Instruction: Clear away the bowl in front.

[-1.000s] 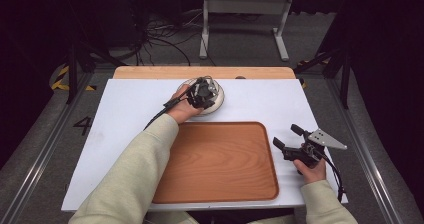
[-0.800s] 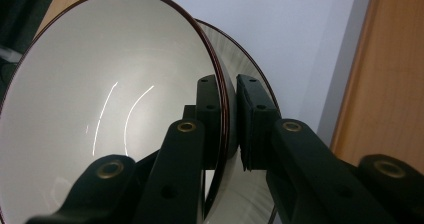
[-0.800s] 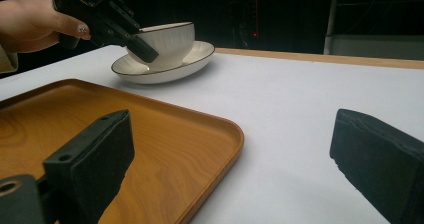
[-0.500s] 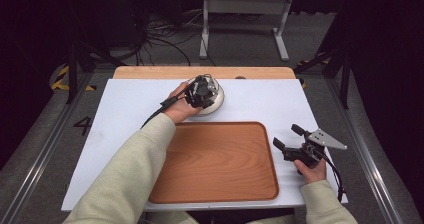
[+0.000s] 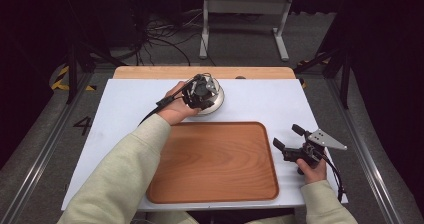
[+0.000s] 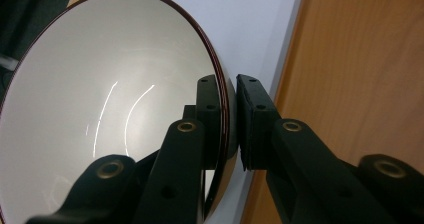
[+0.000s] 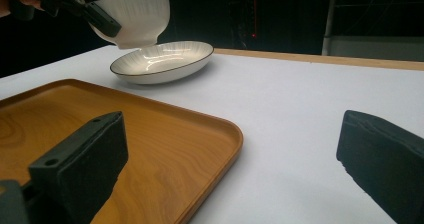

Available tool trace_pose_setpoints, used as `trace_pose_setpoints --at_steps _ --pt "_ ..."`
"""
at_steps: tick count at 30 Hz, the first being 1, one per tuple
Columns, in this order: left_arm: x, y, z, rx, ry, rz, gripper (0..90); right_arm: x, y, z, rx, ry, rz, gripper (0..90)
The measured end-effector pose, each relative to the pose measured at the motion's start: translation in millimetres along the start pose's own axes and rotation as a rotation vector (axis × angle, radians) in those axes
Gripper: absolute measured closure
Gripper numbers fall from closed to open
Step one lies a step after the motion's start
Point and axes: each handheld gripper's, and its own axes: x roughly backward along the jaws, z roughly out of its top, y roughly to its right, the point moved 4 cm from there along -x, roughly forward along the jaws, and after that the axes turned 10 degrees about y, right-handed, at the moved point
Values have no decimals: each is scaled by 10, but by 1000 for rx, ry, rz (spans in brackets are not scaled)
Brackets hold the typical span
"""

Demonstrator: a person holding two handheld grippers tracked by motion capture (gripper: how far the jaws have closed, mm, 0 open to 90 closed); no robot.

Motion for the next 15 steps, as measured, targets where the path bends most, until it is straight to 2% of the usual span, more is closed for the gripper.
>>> trace_pose_setpoints --at_steps 15 --pt "322 315 75 -31 26 -46 817 2 -12 0 13 0 9 7"
